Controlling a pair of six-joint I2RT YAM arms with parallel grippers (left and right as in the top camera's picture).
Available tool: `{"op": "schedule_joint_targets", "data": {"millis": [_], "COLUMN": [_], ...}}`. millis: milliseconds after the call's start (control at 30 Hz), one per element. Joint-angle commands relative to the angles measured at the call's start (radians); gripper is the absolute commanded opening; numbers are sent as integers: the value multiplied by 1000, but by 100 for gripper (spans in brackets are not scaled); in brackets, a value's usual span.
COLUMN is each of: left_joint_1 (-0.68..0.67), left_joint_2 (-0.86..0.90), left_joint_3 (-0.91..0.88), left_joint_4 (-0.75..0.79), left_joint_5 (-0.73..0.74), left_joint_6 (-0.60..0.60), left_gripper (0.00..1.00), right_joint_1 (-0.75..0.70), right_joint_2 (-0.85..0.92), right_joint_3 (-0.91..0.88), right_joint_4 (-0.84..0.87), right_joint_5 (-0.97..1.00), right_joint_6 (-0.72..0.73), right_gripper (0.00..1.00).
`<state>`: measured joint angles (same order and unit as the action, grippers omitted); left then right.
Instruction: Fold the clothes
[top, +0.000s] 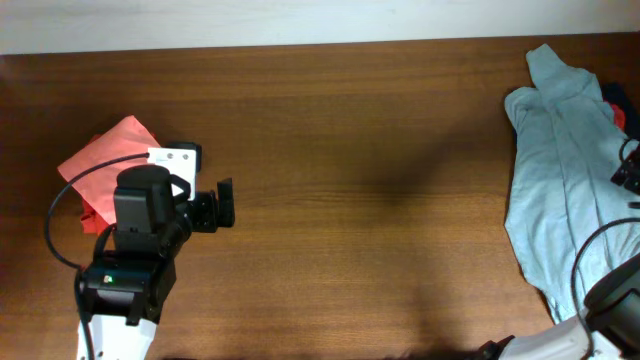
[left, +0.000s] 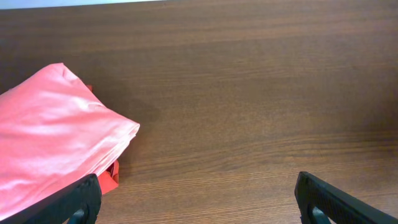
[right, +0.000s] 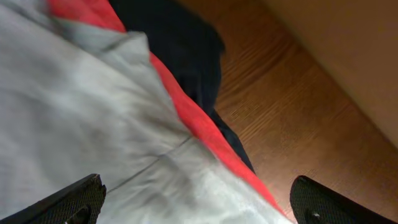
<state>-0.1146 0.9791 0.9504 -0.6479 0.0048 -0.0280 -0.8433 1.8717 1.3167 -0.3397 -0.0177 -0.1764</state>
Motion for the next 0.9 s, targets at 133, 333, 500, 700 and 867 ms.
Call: {"op": "schedule_joint_targets", "data": {"millis": [133, 333, 500, 700, 867], "left_joint_1": [6, 6, 6, 6, 6], "left_joint_2": [22, 30, 30, 30, 30], "left_joint_3": [21, 21, 21, 21, 21], "left_joint_4": [0, 3, 3, 3, 3], "left_joint_5": [16, 16, 16, 15, 15], "left_joint_6": [-13, -13, -13, -13, -12], "left_gripper": [99, 99, 99, 99, 99], "right_joint_1": [-16, -16, -16, -16, -13], "right_joint_2": [100, 138, 140, 139, 110], "right_joint_3": [15, 15, 15, 15, 15], "right_joint_4": [69, 92, 102, 101, 90], "right_joint_5": [-84, -84, -84, -84, -88], "right_joint_6": [-97, -100, -100, -99, -34], "right_gripper": [91, 72, 53, 34, 5]}}
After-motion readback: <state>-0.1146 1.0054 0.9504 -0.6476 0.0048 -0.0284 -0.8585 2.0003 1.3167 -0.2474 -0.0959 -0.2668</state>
